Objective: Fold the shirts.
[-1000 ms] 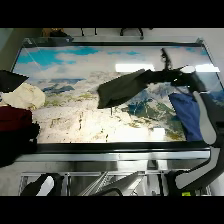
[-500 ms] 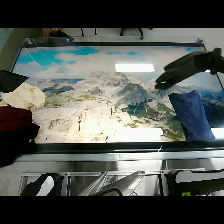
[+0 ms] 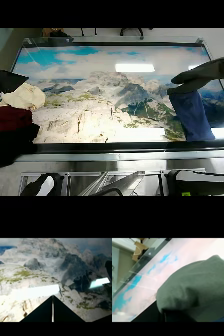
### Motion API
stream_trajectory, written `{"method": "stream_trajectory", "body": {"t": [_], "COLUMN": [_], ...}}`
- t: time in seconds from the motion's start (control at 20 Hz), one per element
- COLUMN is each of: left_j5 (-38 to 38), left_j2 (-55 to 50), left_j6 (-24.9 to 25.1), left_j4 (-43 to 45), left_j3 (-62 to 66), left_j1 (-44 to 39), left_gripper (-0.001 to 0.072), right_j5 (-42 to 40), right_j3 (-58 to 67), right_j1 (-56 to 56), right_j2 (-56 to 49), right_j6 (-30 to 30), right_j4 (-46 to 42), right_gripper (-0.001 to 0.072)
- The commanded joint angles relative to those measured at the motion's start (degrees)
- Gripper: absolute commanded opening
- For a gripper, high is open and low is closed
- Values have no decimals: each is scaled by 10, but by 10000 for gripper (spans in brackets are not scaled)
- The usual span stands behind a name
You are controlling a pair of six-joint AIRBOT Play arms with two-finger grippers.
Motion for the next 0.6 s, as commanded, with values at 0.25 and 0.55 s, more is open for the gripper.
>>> {"method": "stream_trajectory", "body": {"t": [0.25, 0.55], "left_j5": [-1, -5], "left_j2": [0, -3], "left_j6": [0, 0], "left_j4": [0, 1], "left_j3": [0, 0], "left_j1": [0, -10], "left_gripper": [23, 23], "right_j5": [-1, 76], "right_j3": [0, -8], "right_j1": [-11, -11], "right_j2": [40, 40], "right_j6": [16, 77], "right_j4": [-27, -142], "right_gripper": [18, 18]}}
